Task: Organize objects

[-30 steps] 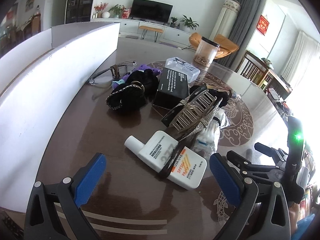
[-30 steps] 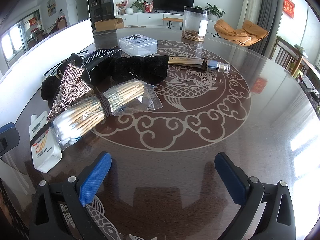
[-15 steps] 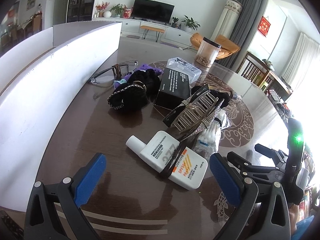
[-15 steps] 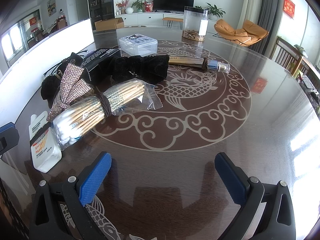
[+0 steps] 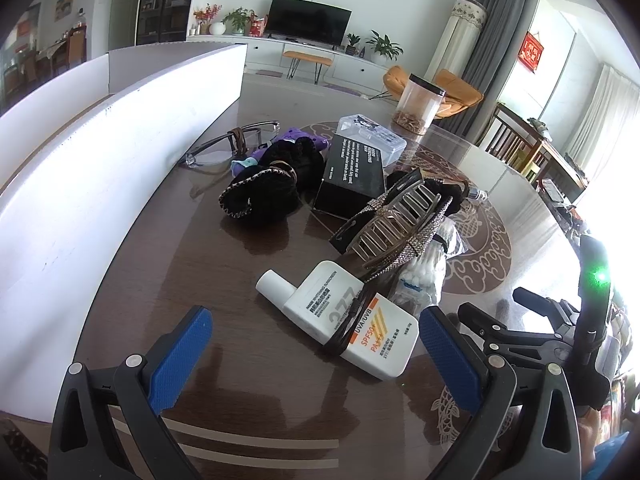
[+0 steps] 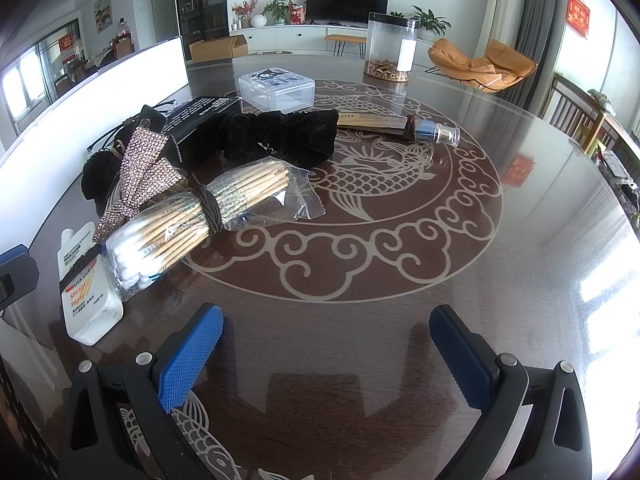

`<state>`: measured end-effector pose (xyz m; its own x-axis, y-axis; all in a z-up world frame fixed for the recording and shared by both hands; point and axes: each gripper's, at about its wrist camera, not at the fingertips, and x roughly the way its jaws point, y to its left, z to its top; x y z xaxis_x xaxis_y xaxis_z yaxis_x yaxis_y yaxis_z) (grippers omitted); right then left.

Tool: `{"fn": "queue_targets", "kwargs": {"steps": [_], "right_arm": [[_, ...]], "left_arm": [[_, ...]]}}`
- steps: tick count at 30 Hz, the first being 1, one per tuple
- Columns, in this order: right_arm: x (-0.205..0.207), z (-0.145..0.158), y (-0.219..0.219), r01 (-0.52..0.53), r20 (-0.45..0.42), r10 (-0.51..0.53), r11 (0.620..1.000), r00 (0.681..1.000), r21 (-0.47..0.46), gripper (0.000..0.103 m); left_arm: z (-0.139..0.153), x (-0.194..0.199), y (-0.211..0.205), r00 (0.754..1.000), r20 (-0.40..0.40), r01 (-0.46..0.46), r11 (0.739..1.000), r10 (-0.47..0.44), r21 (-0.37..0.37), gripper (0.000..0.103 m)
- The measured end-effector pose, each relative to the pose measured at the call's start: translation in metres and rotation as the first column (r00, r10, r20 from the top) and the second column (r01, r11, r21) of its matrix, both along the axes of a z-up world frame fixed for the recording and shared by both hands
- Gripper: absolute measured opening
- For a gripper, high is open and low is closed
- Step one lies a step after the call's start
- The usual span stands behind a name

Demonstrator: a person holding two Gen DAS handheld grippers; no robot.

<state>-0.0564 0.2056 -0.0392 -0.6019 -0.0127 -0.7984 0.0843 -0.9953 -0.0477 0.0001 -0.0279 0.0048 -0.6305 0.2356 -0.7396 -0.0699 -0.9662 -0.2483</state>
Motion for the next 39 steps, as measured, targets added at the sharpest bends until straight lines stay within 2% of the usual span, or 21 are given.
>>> {"fn": "queue_targets", "kwargs": {"steps": [39], "right_arm": [[-0.0003,0.0002,0.0002,0.002,0.002,-0.002,1.0,1.0,0.0,0.103]], "left_arm": [[-0.0021,0.0001,-0.0021,1.0,0.006,-0.018,1.0,0.018,-0.008,0.103]]}}
